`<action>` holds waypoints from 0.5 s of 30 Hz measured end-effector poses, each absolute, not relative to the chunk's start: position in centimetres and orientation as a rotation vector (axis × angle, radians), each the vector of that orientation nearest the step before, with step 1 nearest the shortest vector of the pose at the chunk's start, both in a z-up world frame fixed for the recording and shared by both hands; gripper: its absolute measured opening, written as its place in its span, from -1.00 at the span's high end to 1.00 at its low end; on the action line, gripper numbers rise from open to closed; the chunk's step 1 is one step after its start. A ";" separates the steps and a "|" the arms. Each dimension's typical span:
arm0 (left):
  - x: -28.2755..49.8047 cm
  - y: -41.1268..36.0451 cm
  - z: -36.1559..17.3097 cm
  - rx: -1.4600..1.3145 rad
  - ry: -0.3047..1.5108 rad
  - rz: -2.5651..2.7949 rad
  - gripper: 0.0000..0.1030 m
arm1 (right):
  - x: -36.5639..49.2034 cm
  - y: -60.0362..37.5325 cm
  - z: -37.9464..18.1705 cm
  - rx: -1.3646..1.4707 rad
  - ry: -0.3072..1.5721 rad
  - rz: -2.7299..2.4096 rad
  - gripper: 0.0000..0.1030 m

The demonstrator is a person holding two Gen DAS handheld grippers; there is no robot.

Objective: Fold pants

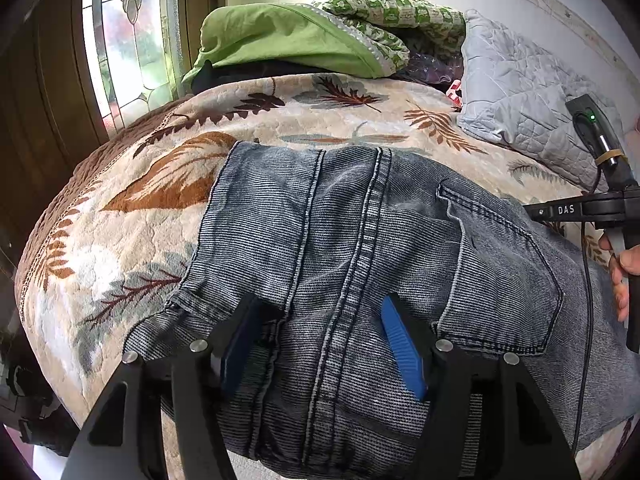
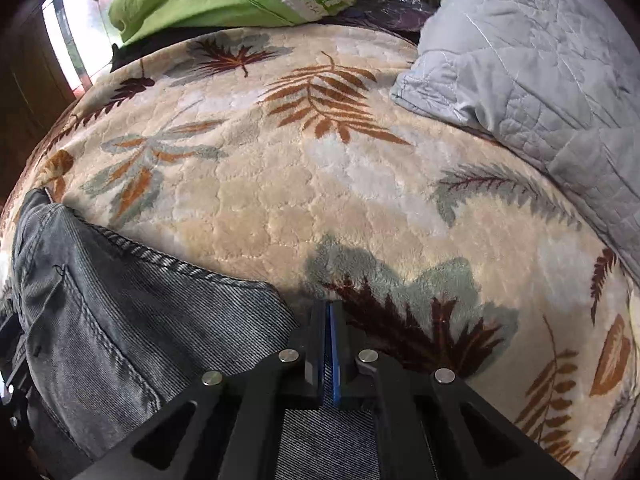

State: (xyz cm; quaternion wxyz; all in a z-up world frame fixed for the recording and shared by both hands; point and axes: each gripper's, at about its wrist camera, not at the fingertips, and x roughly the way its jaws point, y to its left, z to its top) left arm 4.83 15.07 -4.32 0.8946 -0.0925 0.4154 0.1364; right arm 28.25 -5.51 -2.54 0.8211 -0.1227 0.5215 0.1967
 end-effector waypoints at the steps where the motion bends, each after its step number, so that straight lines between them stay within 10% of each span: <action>1: 4.8 15.1 -4.3 -0.193 0.861 0.283 -0.25 | 28.0 -6.1 -1.9 -0.220 1.088 0.421 0.95; 15: 4.6 15.1 -4.2 -0.207 0.850 0.276 -0.27 | 22.9 -11.8 -3.9 0.200 1.221 0.468 0.92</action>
